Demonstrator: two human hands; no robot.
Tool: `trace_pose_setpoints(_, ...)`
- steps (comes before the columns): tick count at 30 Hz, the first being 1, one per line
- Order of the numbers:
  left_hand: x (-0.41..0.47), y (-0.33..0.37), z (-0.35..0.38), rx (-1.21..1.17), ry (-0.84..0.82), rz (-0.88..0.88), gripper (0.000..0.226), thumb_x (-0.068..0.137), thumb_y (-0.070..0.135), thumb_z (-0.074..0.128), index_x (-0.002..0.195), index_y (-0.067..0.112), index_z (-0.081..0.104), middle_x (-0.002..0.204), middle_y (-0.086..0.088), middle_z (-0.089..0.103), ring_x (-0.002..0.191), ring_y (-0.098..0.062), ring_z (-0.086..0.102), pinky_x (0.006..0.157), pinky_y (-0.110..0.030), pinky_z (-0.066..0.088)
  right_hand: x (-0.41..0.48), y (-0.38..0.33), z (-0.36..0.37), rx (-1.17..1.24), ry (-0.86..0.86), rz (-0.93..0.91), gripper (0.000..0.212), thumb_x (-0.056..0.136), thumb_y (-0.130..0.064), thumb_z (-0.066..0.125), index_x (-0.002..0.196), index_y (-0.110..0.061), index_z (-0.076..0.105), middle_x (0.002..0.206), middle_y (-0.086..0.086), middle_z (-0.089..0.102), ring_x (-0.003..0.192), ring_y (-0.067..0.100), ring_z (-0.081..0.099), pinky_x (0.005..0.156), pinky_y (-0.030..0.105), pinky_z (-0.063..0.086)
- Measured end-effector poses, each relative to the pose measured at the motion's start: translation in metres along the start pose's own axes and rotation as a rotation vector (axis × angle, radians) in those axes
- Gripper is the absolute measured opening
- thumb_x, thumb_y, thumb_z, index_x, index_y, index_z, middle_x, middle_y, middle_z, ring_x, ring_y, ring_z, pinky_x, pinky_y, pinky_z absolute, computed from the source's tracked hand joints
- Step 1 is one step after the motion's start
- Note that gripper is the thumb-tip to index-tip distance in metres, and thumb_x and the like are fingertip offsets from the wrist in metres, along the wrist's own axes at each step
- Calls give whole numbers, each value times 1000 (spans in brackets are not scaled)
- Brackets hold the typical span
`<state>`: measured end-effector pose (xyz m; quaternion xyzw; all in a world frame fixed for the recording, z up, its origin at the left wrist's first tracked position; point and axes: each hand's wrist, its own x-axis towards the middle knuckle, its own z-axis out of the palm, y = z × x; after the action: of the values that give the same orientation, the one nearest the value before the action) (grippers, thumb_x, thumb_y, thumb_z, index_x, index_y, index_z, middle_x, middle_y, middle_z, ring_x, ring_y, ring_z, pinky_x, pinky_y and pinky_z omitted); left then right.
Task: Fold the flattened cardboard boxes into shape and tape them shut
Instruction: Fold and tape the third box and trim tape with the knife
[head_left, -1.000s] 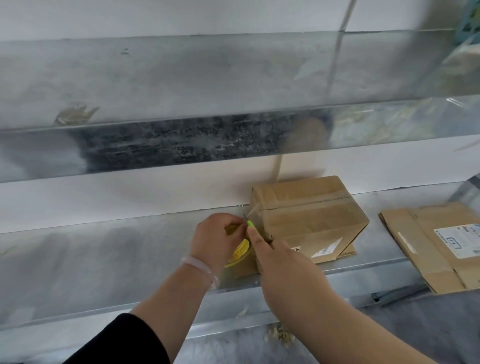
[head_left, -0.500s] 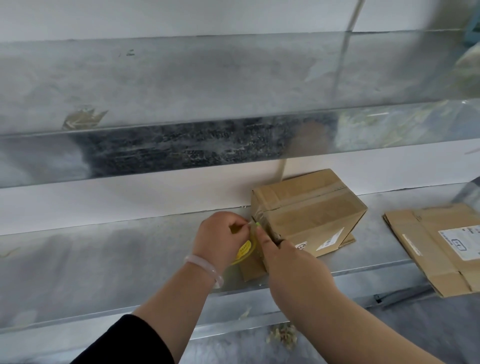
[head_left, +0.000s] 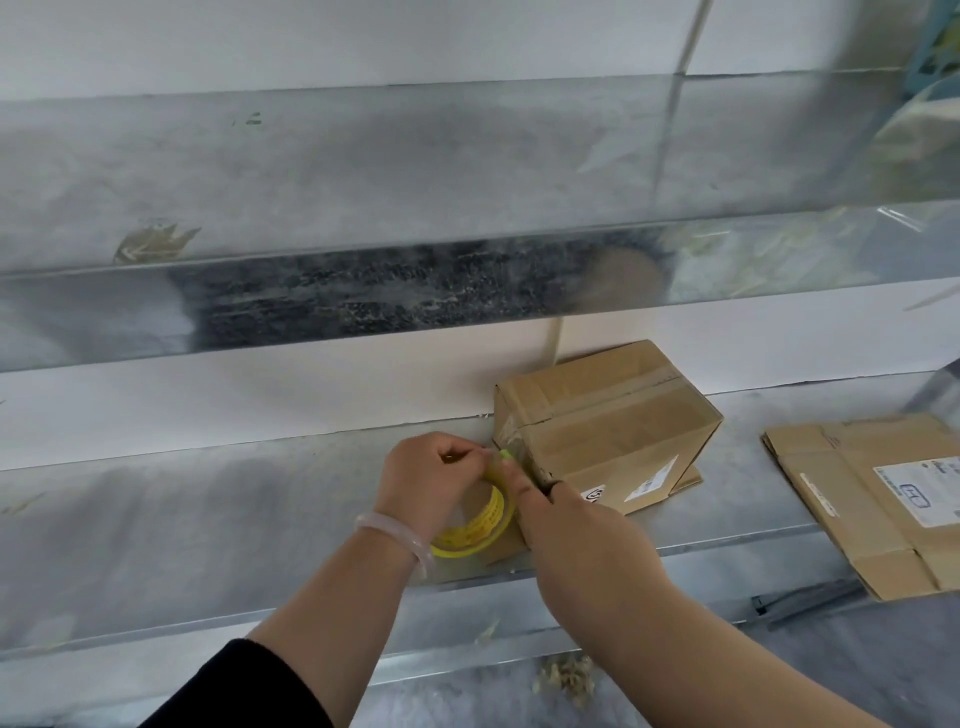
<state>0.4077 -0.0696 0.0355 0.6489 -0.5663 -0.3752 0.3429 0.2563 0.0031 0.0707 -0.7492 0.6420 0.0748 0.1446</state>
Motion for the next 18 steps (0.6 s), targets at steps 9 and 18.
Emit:
trace_pose_setpoints(9, -6, -17, -11, 194, 62, 64, 13, 83, 37, 70, 72, 30, 71, 76, 14, 69, 76, -1, 61, 71, -23, 46, -5, 15, 14, 35, 38, -140, 87, 95, -12, 39, 148, -46, -21, 123, -1, 48, 97, 28, 61, 75, 34, 47)
trace_pose_setpoints(18, 10, -51, -32, 694, 244, 302, 30, 83, 51, 49, 74, 30, 68, 88, 15, 65, 82, -20, 60, 70, -34, 47, -50, 130, 33, 539, 841, -64, 36, 98, -27, 41, 132, -18, 46, 83, -16, 58, 53, 4, 51, 45, 17, 41)
